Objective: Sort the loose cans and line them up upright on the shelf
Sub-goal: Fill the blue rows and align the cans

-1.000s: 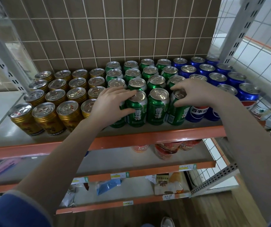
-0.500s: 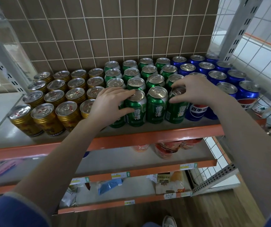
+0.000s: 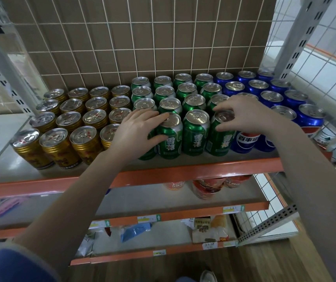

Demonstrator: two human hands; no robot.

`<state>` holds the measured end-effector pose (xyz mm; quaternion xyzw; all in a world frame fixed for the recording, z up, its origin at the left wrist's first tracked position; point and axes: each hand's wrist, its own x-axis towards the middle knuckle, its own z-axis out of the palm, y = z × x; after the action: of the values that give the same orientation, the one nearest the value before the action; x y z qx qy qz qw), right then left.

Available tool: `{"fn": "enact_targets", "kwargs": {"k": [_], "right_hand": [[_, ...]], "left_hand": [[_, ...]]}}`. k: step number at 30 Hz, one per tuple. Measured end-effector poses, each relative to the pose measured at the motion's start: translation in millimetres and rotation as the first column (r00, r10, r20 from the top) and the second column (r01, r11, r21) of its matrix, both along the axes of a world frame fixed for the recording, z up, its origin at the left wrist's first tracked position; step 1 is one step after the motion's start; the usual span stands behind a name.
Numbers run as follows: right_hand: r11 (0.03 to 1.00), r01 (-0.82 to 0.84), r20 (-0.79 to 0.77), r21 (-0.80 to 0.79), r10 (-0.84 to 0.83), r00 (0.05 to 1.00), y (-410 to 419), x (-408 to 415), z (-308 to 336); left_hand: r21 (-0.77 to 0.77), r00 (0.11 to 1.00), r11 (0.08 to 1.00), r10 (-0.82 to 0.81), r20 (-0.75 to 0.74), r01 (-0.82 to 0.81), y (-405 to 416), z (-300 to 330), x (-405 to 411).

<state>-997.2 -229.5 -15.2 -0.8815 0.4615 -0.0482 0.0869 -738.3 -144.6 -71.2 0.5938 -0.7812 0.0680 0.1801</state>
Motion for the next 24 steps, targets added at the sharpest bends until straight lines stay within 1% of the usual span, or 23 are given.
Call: {"fn": "enact_targets", "kwargs": {"k": [3, 5, 7, 10, 13, 16, 20, 24], "right_hand": [[0.996, -0.018, 0.017, 0.082, 0.017, 1.0, -1, 0, 1], [0.993, -0.023, 0.043, 0.114, 0.018, 0.999, -1, 1, 2], [0.994, -0.028, 0.068, 0.109, 0.021, 0.997, -2, 4, 4], [0.993, -0.05, 0.075, 0.11, 0.042, 0.996, -4, 12, 3], [0.988, -0.088, 0.036, 0.127, 0.084, 0.996, -5, 23, -2], [0.99, -0.09, 0.034, 0.11, 0.087, 0.996, -8, 27, -9], [0.994, -0.072, 0.06, 0.078, 0.067, 0.996, -8, 28, -13], [0.995, -0.063, 0.063, 0.08, 0.058, 0.996, -9, 30, -13]], "left_hand": [[0.068, 1.0, 0.998, -0.002, -0.013, 0.002, 1, 4, 4], [0.104, 0.996, 0.994, 0.036, -0.083, -0.027, 3, 9, 9], [0.12, 0.989, 0.991, 0.076, -0.129, -0.061, 4, 13, 14], [0.194, 0.99, 0.977, 0.108, -0.096, -0.087, 10, 14, 17], [0.281, 0.992, 0.954, 0.123, -0.038, -0.107, 11, 13, 18], [0.292, 0.988, 0.95, 0.136, -0.069, -0.11, 9, 12, 17], [0.263, 0.985, 0.96, 0.13, -0.117, -0.095, 11, 6, 16], [0.231, 0.989, 0.969, 0.113, -0.092, -0.089, 12, 7, 17]]}}
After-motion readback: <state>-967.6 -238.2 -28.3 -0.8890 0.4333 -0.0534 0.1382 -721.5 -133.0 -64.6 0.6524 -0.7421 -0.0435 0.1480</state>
